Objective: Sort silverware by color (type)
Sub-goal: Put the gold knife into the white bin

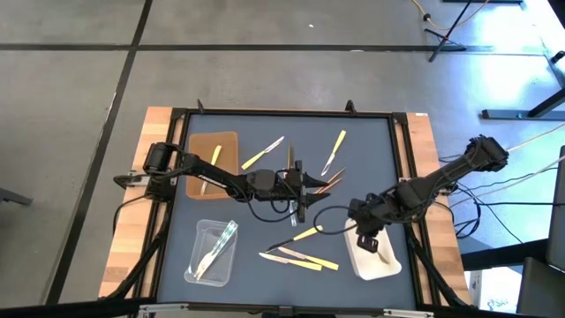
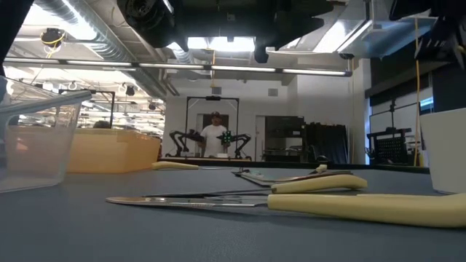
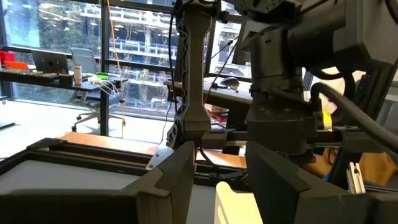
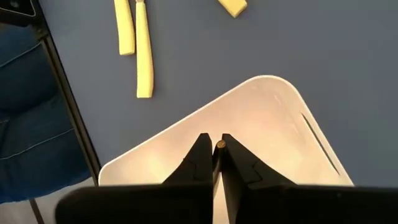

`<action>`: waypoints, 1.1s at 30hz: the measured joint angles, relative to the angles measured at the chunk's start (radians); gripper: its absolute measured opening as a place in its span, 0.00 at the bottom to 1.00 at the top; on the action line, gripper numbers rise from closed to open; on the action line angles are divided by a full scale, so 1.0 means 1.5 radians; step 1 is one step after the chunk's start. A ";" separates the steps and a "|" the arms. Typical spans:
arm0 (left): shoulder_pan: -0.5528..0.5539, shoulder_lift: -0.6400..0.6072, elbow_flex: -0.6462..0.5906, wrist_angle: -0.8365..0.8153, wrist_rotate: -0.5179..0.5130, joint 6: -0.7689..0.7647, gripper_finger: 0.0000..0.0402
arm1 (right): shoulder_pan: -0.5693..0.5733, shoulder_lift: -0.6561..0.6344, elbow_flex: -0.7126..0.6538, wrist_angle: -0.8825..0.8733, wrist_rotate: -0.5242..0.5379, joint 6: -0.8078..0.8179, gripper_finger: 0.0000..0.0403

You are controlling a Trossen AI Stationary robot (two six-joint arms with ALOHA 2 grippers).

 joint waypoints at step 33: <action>0.000 0.001 0.000 0.000 0.000 0.000 0.35 | -0.002 0.000 -0.016 0.002 0.035 -0.003 0.04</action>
